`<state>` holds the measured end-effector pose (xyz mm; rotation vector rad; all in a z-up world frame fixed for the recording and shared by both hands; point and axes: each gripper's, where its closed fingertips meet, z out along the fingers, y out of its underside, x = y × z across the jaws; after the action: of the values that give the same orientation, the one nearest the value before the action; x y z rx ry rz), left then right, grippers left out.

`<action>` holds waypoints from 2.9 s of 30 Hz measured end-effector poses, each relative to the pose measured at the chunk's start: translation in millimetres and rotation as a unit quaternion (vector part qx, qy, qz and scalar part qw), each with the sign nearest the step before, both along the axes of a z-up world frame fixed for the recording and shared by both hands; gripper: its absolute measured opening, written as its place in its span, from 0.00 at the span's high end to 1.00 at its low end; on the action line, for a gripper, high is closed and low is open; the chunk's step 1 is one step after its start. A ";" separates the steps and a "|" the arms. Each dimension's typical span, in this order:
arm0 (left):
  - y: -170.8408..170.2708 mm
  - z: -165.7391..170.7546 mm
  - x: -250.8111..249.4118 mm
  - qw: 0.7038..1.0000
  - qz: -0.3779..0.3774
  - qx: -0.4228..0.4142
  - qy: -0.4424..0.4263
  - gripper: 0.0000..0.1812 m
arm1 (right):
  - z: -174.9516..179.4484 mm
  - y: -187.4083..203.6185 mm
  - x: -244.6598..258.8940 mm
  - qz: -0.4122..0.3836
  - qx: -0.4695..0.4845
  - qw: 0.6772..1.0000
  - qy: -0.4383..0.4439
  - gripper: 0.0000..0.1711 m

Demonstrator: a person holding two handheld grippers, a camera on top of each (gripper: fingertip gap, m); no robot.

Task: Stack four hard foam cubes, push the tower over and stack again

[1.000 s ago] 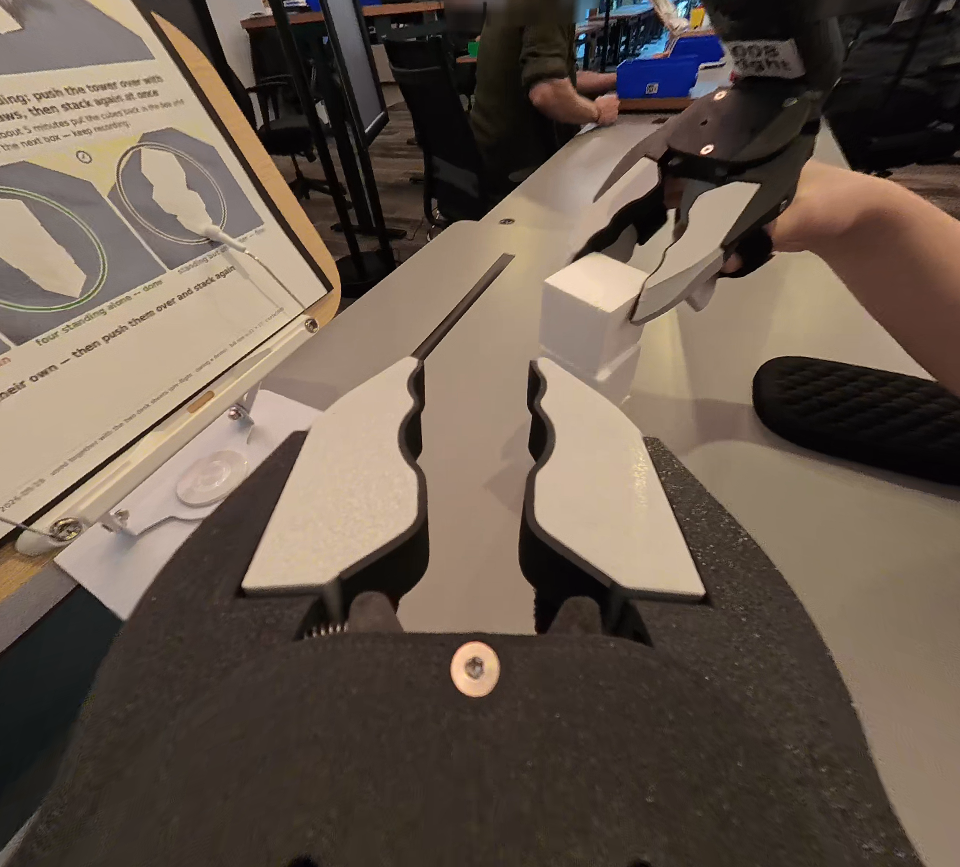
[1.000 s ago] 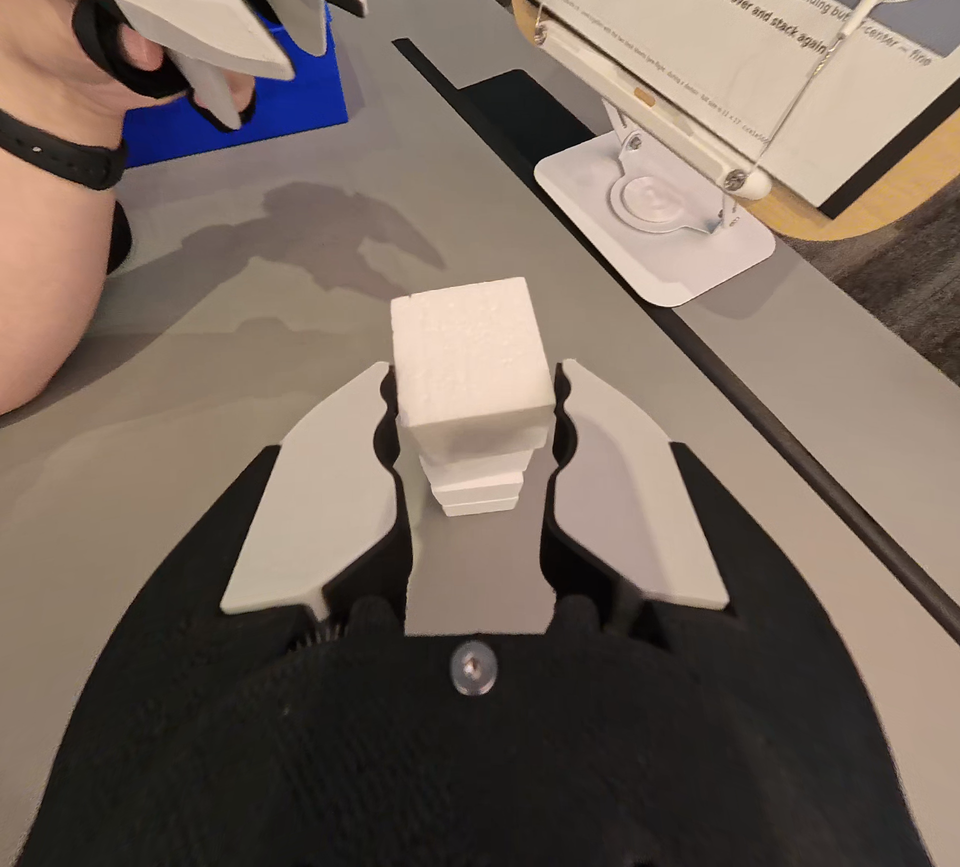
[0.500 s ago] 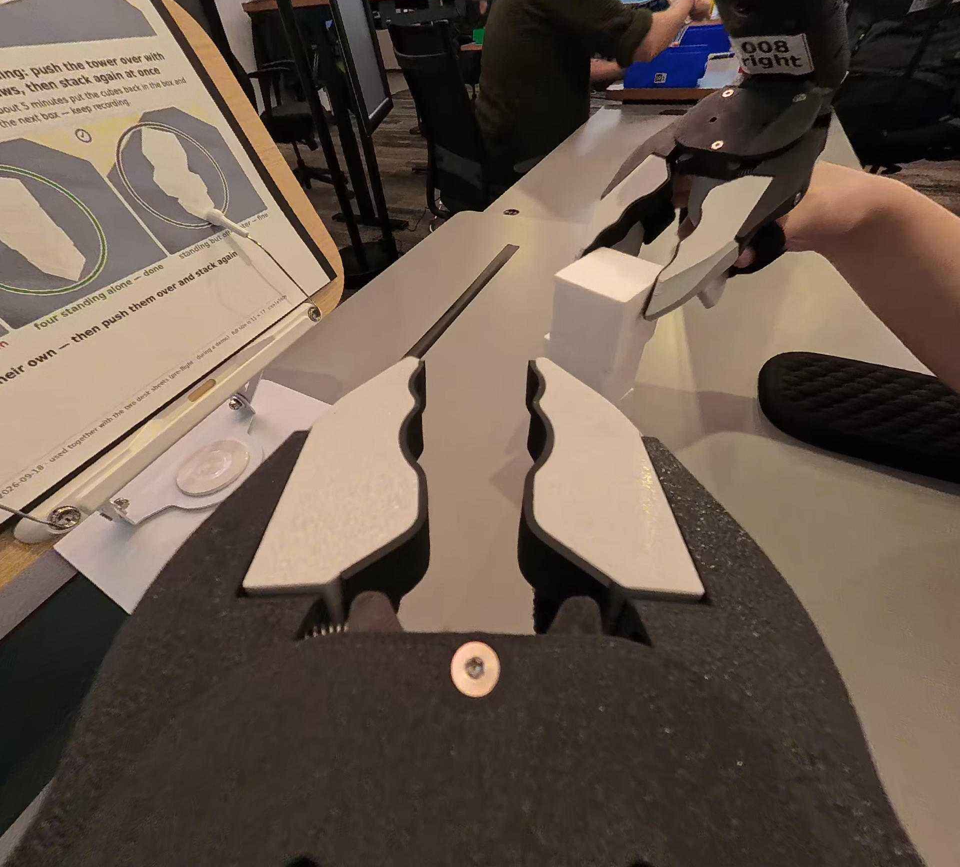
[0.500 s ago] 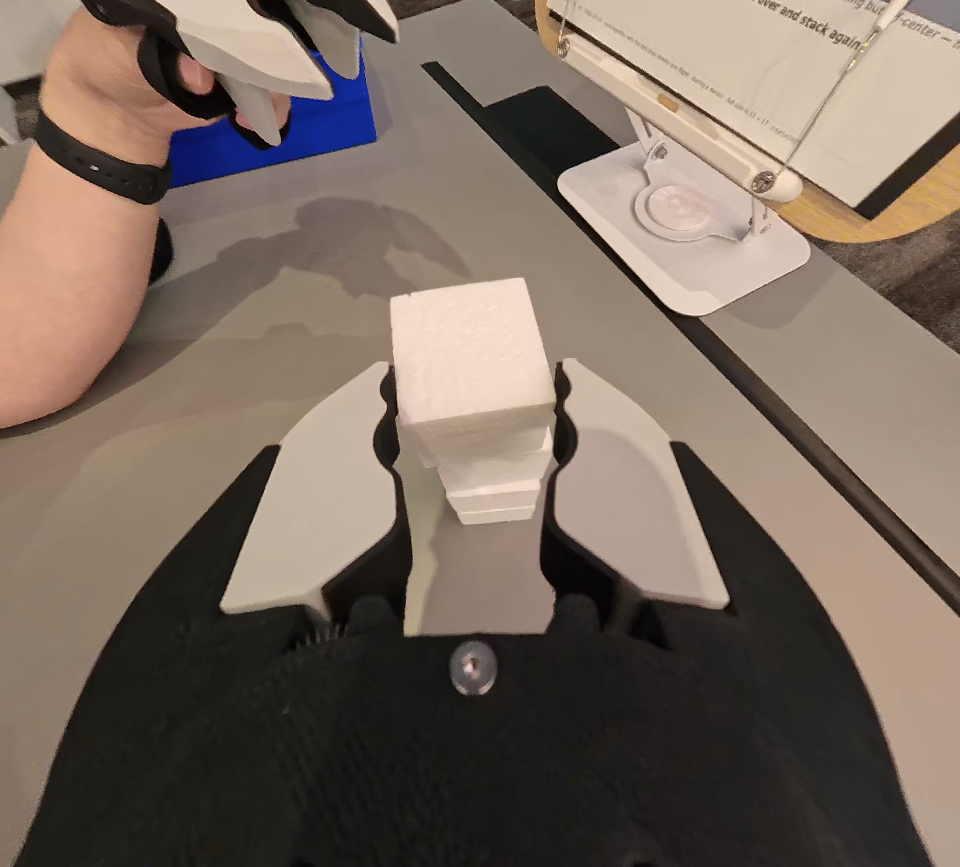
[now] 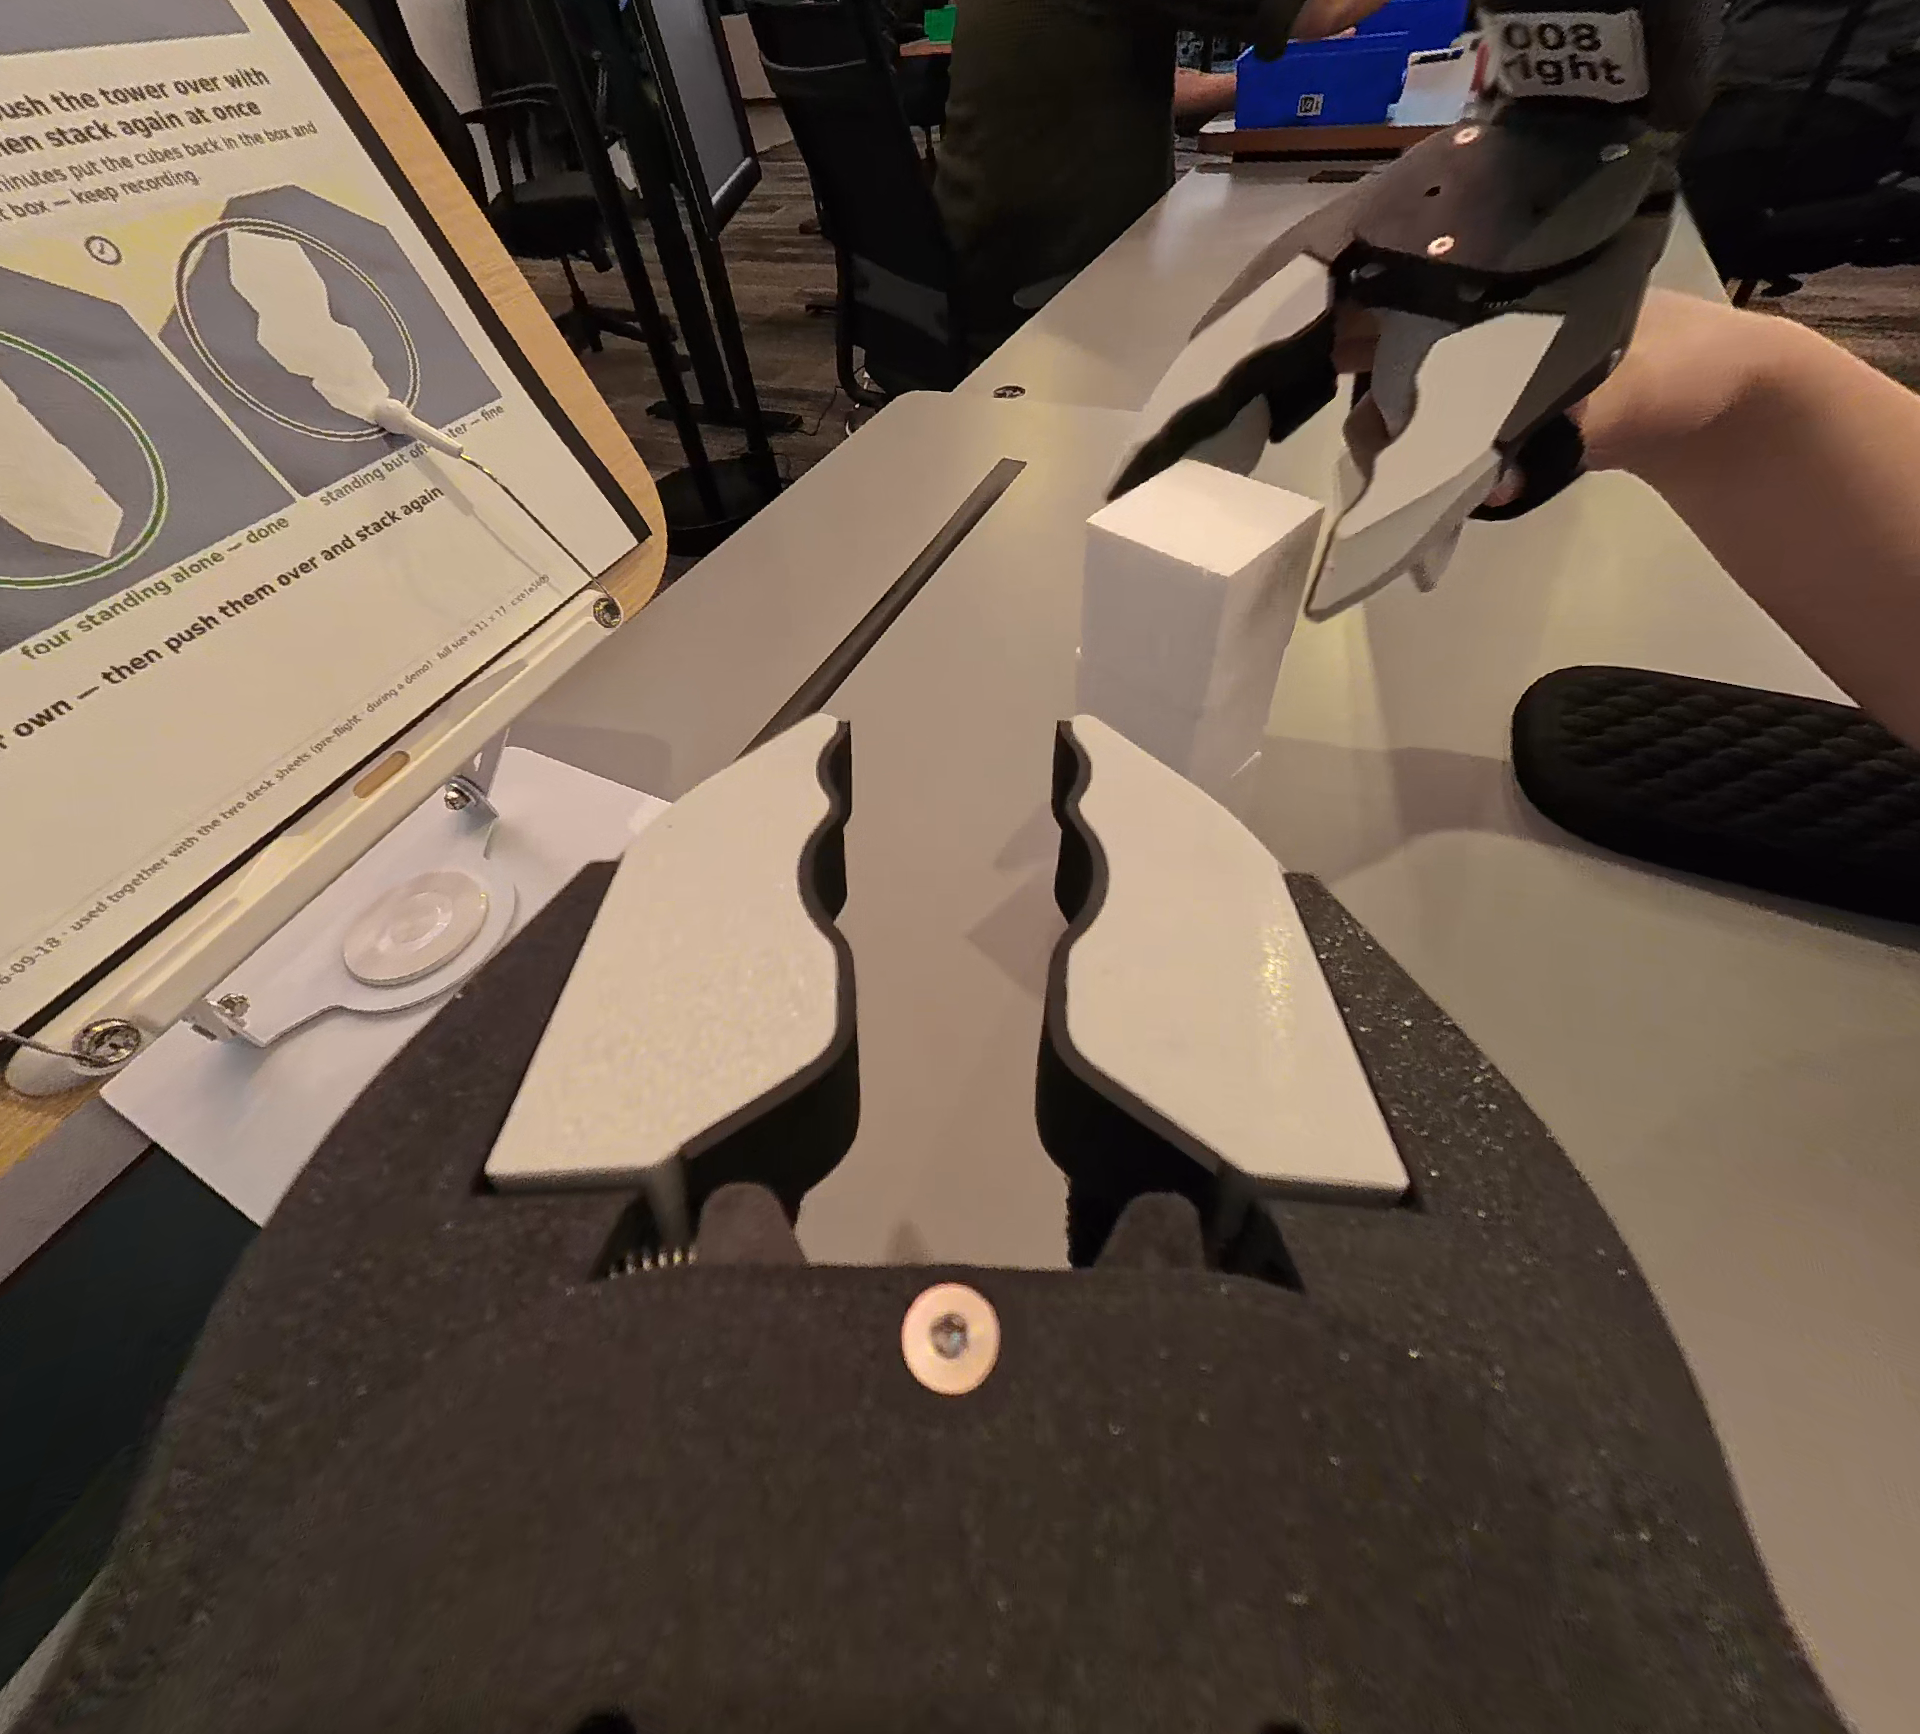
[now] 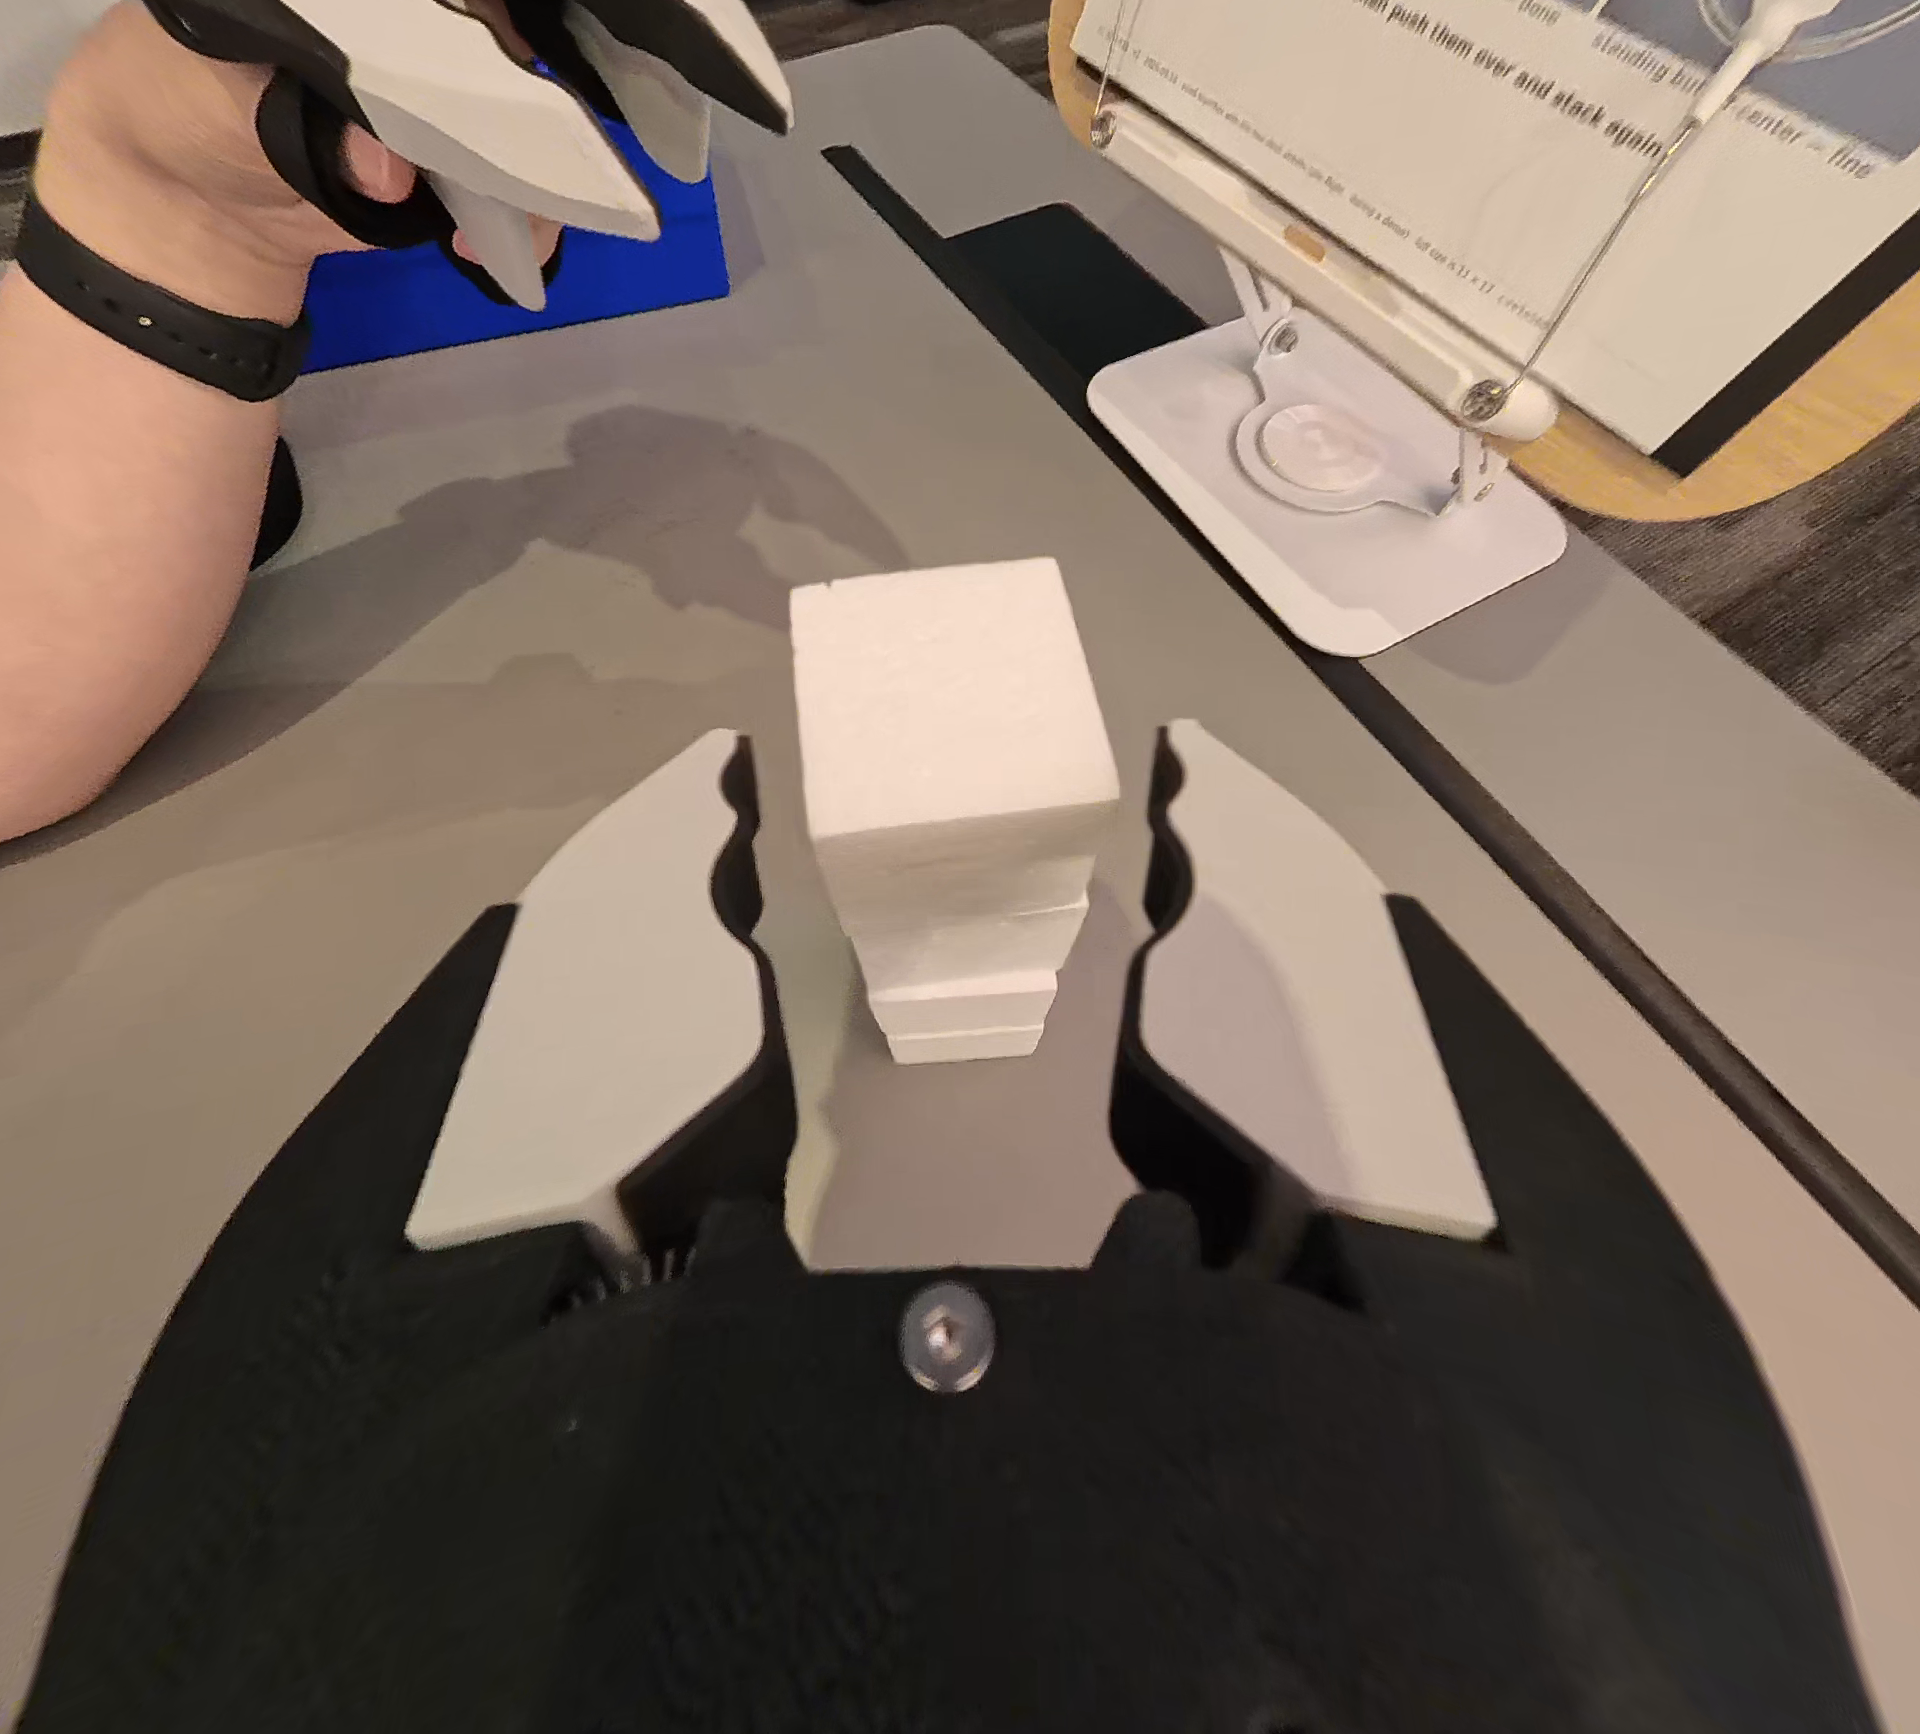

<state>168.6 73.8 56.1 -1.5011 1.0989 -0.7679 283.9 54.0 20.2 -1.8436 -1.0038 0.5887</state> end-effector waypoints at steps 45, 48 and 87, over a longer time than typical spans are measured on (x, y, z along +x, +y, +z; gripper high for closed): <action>4.5 31.6 -87.9 0.967 0.228 0.064 0.092 0.83 | -125.2 -4.7 28.7 -0.035 -0.172 0.941 -0.290 1.00; 6.5 23.5 -77.7 0.967 0.222 0.056 0.112 0.83 | -112.9 -15.4 -8.1 0.017 -0.159 0.955 -0.250 1.00; -134.1 -143.6 -68.4 0.982 0.105 -0.040 0.149 0.58 | -93.0 -29.5 -33.6 0.215 -0.058 0.972 -0.068 0.68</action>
<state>100.2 -60.2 -87.6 -1.8095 1.1154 -0.4541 250.2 24.5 -72.8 -1.7939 -1.5088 0.7988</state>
